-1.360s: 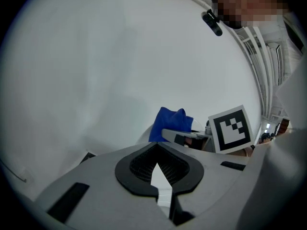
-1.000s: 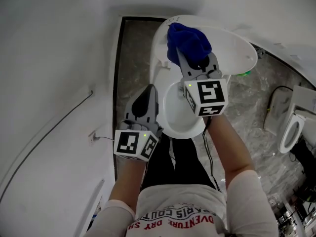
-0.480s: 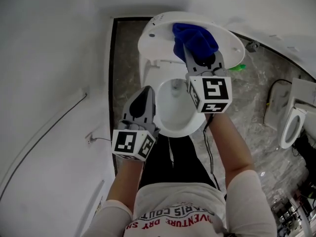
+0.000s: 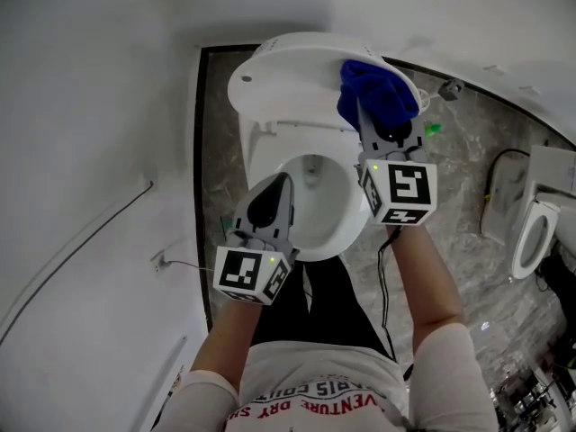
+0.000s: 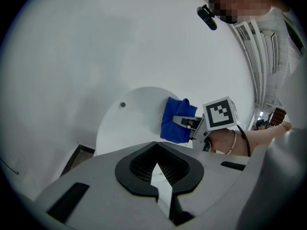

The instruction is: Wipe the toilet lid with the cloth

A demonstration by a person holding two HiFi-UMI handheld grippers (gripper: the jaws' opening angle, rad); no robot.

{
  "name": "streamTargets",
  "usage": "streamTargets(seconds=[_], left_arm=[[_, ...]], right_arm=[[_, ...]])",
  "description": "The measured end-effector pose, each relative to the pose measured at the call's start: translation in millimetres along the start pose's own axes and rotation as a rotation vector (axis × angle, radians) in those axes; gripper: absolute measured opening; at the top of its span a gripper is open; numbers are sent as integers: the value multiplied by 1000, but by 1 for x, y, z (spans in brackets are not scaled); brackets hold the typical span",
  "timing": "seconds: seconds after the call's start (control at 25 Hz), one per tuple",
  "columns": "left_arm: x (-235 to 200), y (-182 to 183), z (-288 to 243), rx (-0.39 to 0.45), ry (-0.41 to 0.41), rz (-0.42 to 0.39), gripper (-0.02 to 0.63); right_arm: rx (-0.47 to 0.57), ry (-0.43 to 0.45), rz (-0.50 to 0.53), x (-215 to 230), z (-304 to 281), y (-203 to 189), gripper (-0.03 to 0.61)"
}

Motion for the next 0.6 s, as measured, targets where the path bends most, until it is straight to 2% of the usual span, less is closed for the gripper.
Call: streamTargets(seconds=[0.32,0.6], left_arm=[[31,-8,-23,-22,-38,-33,6],[37,-18,-35,-12,-56,-23,6]], right_arm=[[-4,-44,-5,40,37,-15,98],[-42,-74,-20,50,59,-31,98]])
Point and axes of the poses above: the fingertips, and each gripper's own axes: z backward along the fingers, x to its right, y out of its top, the point moved 8 cm from there along z, backward along the fingers, and after that the axes turned 7 degrees about z, right-handed, at the moved point
